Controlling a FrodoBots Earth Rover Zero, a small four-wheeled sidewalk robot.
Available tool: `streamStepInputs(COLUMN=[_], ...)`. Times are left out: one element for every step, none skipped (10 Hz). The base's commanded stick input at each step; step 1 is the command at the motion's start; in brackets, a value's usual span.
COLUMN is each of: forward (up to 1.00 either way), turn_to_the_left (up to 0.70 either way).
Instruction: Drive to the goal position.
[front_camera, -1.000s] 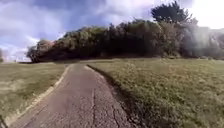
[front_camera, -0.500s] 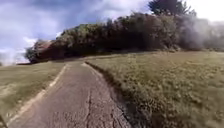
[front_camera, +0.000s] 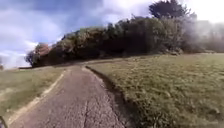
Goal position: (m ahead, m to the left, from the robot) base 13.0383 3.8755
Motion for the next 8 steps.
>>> streamStepInputs(forward=[0.70,0.70,0.70,0.70,0.70,0.70,0.70,0.70], turn_to_the_left=[0.00,0.10,0.32,0.34,0.35,0.35,0.35,0.35])
